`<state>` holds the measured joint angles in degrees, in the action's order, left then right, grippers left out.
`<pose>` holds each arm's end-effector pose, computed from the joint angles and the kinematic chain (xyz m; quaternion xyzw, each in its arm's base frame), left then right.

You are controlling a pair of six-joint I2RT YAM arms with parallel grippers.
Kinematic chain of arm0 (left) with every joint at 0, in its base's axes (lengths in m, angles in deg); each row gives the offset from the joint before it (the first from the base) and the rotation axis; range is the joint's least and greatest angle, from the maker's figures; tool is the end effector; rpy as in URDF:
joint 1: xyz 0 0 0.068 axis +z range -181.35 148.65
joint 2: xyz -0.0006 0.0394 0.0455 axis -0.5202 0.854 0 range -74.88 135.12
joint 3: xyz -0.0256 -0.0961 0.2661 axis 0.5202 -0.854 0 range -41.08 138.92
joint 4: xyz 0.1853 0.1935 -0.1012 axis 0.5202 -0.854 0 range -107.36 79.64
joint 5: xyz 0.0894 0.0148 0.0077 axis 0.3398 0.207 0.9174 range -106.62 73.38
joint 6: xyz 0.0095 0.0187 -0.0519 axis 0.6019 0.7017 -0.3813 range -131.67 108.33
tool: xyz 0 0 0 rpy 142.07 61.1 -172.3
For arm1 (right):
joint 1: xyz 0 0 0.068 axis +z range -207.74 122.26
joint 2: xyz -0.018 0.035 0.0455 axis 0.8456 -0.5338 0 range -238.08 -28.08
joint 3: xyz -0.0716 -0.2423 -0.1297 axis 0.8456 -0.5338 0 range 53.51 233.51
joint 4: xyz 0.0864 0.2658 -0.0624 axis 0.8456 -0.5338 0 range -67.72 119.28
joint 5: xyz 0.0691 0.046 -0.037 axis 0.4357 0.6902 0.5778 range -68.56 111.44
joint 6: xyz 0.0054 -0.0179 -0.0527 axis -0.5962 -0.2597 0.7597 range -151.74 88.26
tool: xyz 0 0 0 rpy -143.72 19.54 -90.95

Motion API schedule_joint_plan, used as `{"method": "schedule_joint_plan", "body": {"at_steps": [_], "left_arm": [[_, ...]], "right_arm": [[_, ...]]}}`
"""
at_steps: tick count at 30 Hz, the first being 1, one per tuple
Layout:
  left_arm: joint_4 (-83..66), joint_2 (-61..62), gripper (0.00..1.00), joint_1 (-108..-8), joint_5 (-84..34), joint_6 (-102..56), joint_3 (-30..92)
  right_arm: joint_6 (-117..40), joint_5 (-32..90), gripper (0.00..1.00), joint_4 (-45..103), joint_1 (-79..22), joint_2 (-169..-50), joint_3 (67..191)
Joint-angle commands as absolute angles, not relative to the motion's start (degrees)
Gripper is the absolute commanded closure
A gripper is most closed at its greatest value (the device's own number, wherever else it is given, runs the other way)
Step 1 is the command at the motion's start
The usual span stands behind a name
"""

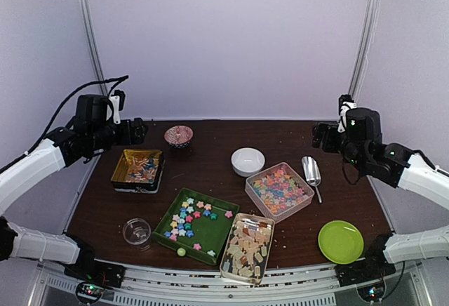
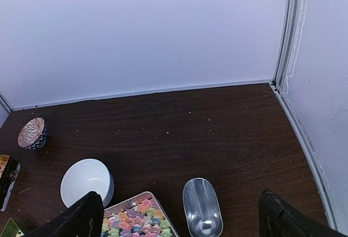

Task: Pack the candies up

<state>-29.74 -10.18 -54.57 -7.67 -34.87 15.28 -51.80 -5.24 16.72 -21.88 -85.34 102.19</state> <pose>0.2587 -0.1043 0.3304 -0.0402 0.8533 -0.1417 0.5002 0.2123 0.1321 0.3250 0.0189 0.8128 0.0899 0.5752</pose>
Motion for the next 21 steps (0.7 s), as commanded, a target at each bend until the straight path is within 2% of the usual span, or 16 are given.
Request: {"method": "schedule_joint_plan", "body": {"at_steps": [1,8,15,21], "left_arm": [[-26.37,-12.89,0.02,-54.01,-7.16,-36.21,14.52],[-28.08,-13.21,0.02,-53.92,-6.54,-37.18,14.9],[-31.1,-10.67,0.02,-53.89,-7.75,-38.99,17.26],[-31.74,-8.8,0.03,-53.53,-12.12,-40.01,18.71]], "right_arm": [[-53.84,0.05,0.02,14.33,-22.34,-86.96,104.84],[-64.92,1.61,0.09,13.13,-26.74,-91.24,99.98],[-75.56,9.77,0.28,16.89,-37.08,-92.79,89.34],[-77.85,13.04,0.34,15.25,-37.61,-97.55,86.99]]}}
